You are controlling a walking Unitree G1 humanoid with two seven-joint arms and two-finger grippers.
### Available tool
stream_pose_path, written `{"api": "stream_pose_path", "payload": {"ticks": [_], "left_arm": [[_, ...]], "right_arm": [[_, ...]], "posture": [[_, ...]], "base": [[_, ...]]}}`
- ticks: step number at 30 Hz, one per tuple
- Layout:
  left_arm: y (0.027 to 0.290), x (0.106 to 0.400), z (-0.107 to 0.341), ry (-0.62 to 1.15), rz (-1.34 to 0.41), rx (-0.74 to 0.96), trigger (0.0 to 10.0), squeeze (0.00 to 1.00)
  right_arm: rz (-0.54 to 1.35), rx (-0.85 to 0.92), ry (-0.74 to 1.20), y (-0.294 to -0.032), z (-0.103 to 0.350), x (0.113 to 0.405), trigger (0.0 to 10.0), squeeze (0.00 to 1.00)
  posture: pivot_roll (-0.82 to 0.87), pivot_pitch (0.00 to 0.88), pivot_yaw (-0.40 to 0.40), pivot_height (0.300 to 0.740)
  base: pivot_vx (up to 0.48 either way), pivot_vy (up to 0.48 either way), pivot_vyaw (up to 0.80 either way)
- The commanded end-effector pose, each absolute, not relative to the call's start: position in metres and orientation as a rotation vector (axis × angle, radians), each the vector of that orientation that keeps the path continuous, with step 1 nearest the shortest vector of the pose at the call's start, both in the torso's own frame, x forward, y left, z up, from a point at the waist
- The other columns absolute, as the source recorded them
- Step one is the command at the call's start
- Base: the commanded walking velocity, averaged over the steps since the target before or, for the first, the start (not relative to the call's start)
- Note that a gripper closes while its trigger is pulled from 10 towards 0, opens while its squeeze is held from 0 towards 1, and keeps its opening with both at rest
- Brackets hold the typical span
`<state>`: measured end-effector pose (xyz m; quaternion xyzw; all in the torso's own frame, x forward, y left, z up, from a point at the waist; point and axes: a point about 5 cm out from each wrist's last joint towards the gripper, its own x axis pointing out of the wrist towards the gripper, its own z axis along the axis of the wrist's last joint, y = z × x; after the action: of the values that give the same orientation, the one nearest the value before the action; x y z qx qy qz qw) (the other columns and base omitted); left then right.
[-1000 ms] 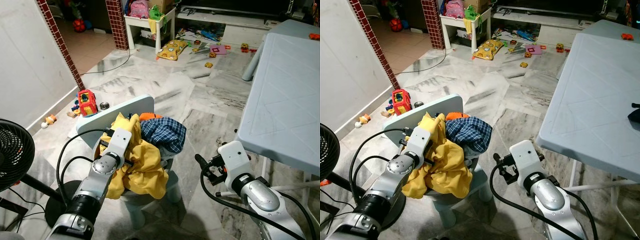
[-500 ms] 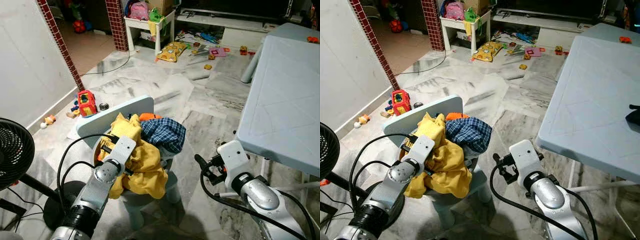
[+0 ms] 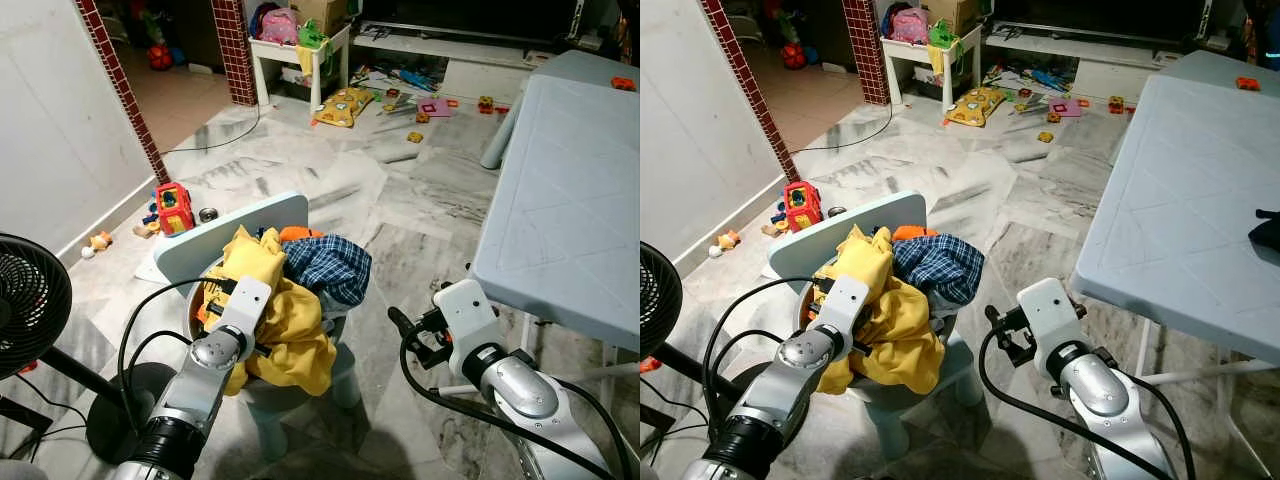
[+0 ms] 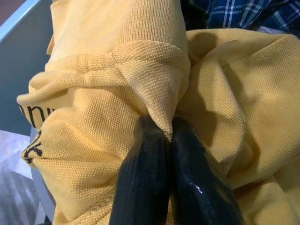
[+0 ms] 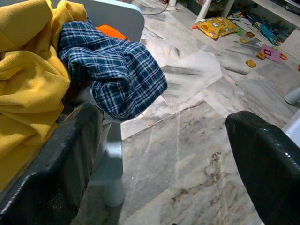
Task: Hang hanger
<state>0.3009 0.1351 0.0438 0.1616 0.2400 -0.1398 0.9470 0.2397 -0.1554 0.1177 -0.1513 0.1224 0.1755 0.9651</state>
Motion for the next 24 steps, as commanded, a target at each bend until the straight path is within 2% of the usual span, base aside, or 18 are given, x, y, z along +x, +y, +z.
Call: {"api": "stream_pose_path", "payload": {"ticks": [1,7,24], "left_arm": [[0.138,0.302,0.045,0.500,-0.277,0.315,0.0,0.00],[0.144,0.310,0.044,0.498,-0.241,0.324,0.0,0.00],[0.141,0.323,0.052,0.431,-0.212,0.342,0.0,0.00]], "right_arm": [[0.360,-0.304,0.247,-0.156,0.118,0.240,10.0,0.00],[0.363,-0.301,0.250,-0.155,0.116,0.240,10.0,0.00],[0.364,-0.304,0.252,-0.154,0.115,0.239,10.0,0.00]], "posture": [[-0.26,0.046,0.025,0.740],[-0.26,0.047,0.023,0.740],[-0.26,0.041,0.021,0.740]], "base": [[0.000,0.000,0.00],[0.000,0.000,0.00],[0.000,0.000,0.00]]}}
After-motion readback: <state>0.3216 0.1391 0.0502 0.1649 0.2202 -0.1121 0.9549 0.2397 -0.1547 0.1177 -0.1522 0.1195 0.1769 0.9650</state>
